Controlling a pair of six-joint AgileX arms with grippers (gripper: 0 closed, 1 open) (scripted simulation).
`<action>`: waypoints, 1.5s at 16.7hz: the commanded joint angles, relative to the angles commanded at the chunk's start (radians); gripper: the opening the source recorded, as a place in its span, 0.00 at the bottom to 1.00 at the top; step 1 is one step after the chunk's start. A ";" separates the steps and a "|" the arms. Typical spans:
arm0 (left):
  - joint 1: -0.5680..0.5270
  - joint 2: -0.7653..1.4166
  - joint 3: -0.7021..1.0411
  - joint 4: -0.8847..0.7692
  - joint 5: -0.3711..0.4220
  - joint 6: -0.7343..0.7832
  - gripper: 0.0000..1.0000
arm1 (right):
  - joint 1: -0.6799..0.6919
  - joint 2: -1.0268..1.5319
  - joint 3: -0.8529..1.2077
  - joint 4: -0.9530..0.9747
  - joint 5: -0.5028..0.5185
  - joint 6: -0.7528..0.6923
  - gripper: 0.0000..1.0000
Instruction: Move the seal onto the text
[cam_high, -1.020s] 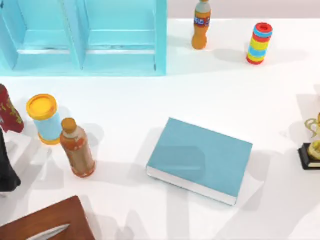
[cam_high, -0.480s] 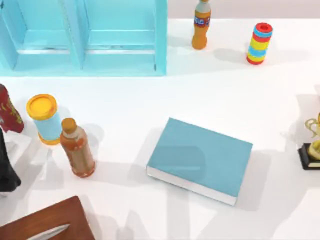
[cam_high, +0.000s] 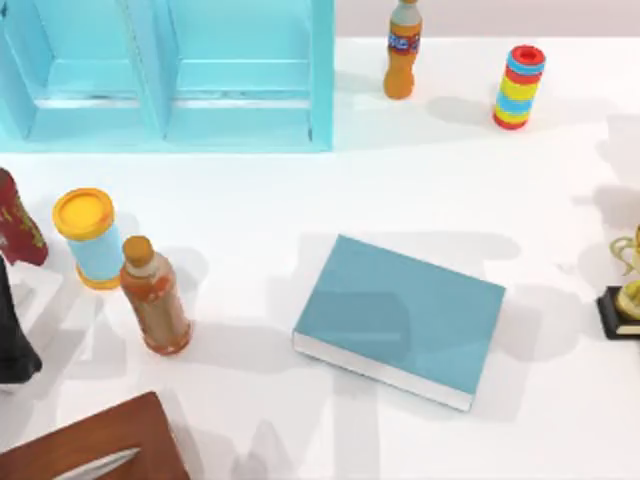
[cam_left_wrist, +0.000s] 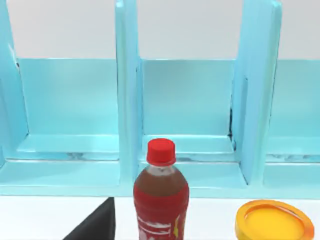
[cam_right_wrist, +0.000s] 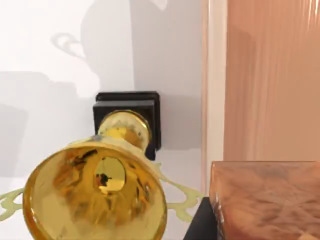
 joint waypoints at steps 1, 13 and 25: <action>0.000 0.000 0.000 0.000 0.000 0.000 1.00 | 0.040 -0.001 0.004 -0.031 0.016 0.029 0.00; 0.000 0.000 0.000 0.000 0.000 0.000 1.00 | 0.200 0.026 0.034 -0.024 0.050 0.157 0.00; 0.000 0.000 0.000 0.000 0.000 0.000 1.00 | 0.710 0.277 0.071 0.134 0.057 0.702 0.00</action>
